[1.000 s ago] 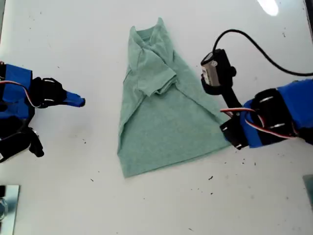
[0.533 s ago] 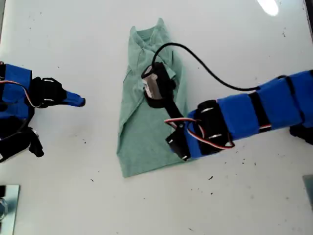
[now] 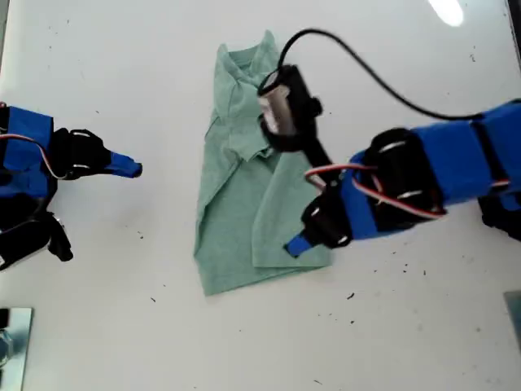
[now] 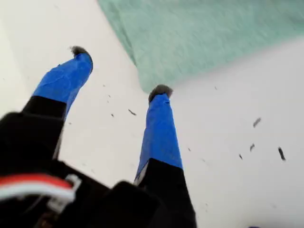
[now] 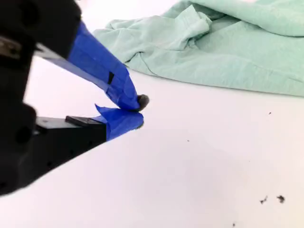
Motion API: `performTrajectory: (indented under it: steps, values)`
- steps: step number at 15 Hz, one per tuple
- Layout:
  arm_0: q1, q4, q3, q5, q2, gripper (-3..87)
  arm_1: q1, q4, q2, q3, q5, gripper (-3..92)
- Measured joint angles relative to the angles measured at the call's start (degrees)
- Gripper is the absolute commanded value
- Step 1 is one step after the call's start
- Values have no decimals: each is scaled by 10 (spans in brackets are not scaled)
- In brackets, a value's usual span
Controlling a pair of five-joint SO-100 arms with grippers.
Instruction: Fold t shirt
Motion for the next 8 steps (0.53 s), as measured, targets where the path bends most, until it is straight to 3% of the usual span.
performTrajectory:
  steps: [1, 4, 6, 8]
  values:
    - [0, 0, 0, 0, 0, -3, 33, -11, 94, 119, -1, 242]
    - [0, 1, 1, 0, 7, -3, 130, -195, 436, 597, -1, 225]
    - [3, 1, 10, 1, 8, -3, 164, -208, 672, 861, 0, 134]
    - [3, 2, 11, 1, 5, -3, 166, -206, 824, 970, 8, 71]
